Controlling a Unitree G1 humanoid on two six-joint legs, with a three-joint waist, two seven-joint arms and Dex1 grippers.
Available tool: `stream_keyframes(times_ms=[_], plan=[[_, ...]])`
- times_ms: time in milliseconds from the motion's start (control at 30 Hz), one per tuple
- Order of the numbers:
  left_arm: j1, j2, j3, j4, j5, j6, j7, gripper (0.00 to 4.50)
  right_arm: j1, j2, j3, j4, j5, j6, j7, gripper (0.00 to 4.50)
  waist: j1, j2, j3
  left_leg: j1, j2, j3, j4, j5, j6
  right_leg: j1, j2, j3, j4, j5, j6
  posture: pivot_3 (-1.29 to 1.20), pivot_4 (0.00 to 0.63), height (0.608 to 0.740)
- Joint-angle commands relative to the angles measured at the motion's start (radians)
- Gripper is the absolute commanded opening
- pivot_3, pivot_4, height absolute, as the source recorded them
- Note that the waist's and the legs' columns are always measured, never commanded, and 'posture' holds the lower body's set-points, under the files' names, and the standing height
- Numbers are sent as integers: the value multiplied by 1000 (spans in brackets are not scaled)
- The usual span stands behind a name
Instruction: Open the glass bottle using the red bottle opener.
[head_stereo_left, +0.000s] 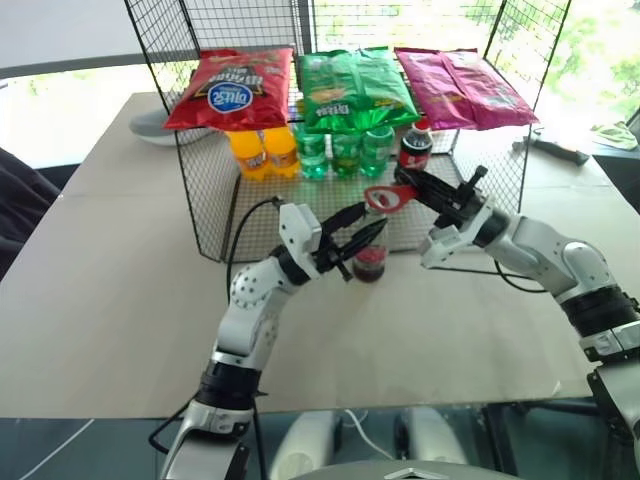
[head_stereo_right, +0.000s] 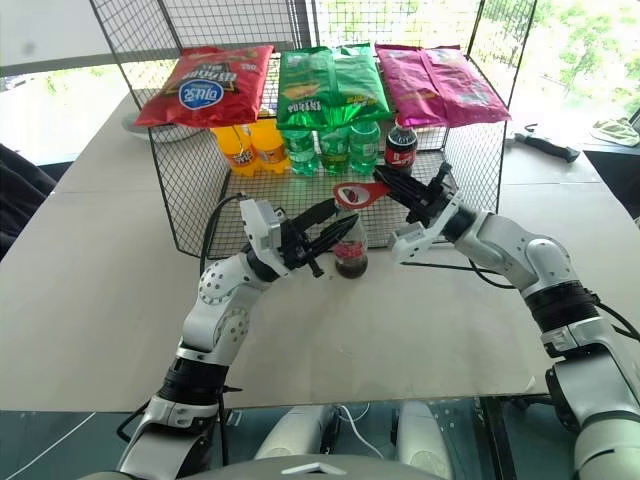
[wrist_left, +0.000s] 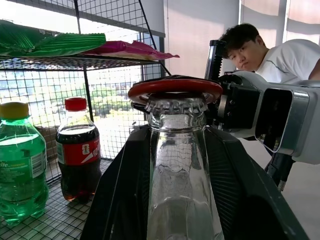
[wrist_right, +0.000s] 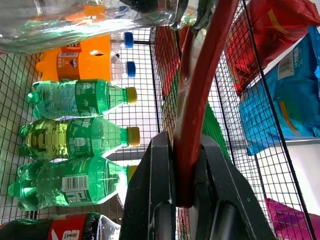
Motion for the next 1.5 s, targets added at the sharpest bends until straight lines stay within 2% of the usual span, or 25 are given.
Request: stream_keyframes(times_ms=[33,500,667,867,1000,1167,1200,1233,1333,1367,1433,1500], plan=[[10,7,-28,19,29,20,-6,1494,-50,-27,-83,-14,9,71,-34,0,-1,0,0,1,0,1,0,0,0,1,0,0,0,0,0,0,150,740],[20,13,-23,12,30,18,-5,1494,-25,0,-94,-6,112,59,4,0,-21,-1,-1,0,1,2,-2,0,0,-1,1,2,-2,0,0,0,150,740],[28,17,-13,3,26,15,1,1494,19,55,-104,12,271,60,79,0,-26,-1,-1,0,1,2,-2,0,0,-1,1,2,-2,0,0,0,150,740],[35,22,10,-20,4,16,8,1494,127,172,-99,-24,523,126,248,0,-26,-1,-1,0,2,2,-2,0,0,-1,1,2,-2,0,0,0,150,740],[30,23,13,-17,8,14,14,1494,174,233,-115,-58,604,191,308,0,-27,-1,-1,0,2,2,-2,0,0,-1,1,2,-1,0,0,0,150,740],[22,23,13,-14,9,12,16,1494,199,265,-124,-84,619,225,337,0,-26,-1,-1,0,2,1,-2,0,0,-1,1,1,-1,0,0,0,150,740],[21,22,14,-13,8,11,16,2007,204,271,-126,-87,621,232,341,0,-26,-1,-1,0,2,2,-2,0,0,-1,1,2,-1,0,0,0,150,740],[21,21,14,-14,6,12,17,2145,208,275,-127,-89,623,236,344,0,-26,-1,-1,0,2,2,-2,0,0,-1,1,2,-1,0,0,0,150,740],[22,20,16,-16,5,12,16,3051,217,281,-136,-94,620,248,350,0,-27,0,0,-1,2,2,-2,0,0,-3,1,2,-1,0,0,0,150,740],[23,19,17,-16,5,12,16,3626,218,281,-139,-94,619,249,352,0,-27,0,0,-1,2,2,-2,0,0,-3,1,2,-1,0,0,0,150,740],[23,19,17,-18,5,13,16,4266,220,281,-143,-94,617,250,354,0,-27,0,0,-1,2,2,-3,0,0,-4,1,2,-1,0,0,0,150,740],[24,20,17,-20,2,18,14,4388,221,281,-146,-94,617,250,356,0,-27,0,0,-2,2,2,-3,0,0,-4,1,2,-2,0,0,0,150,740]])
